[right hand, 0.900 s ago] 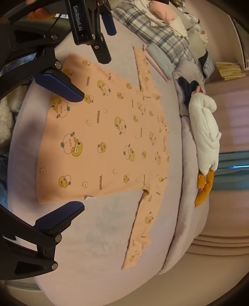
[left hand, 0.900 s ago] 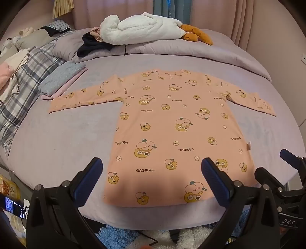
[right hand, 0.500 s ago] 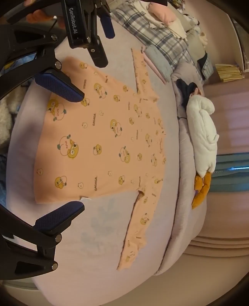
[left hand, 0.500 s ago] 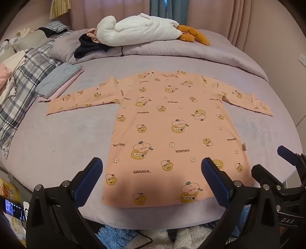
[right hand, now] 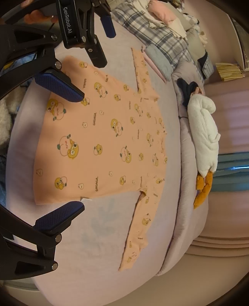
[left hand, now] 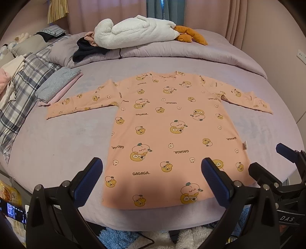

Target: Fold small clothes

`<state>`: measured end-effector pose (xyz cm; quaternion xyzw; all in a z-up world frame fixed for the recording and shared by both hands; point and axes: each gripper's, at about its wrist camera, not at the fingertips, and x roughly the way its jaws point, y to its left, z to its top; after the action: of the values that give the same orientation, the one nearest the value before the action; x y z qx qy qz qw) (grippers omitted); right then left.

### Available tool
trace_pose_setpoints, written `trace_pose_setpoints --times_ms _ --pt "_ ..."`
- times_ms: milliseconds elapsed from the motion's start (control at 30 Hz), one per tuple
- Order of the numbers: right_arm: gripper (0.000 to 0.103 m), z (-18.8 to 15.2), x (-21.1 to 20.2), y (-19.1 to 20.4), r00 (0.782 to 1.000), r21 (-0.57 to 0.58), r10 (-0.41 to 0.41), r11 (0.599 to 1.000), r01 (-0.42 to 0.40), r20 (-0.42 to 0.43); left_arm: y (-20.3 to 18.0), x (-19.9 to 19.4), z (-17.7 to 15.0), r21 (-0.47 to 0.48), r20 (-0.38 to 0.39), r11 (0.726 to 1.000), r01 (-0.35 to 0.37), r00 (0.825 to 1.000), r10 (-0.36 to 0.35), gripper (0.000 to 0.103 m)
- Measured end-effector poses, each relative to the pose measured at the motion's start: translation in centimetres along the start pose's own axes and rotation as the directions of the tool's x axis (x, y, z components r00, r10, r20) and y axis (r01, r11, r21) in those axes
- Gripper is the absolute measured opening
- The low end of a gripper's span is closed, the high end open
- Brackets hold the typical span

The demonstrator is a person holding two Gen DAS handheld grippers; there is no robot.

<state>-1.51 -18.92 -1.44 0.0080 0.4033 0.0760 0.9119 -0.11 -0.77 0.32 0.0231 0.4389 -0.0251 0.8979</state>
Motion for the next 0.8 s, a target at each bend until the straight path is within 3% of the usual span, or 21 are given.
trace_pose_setpoints --times_ms 800 --pt "0.102 0.16 0.11 -0.08 1.000 0.008 0.004 1.000 -0.004 0.001 0.21 0.27 0.16 -0.005 -0.004 1.000 -0.012 1.000 0.012 0.103"
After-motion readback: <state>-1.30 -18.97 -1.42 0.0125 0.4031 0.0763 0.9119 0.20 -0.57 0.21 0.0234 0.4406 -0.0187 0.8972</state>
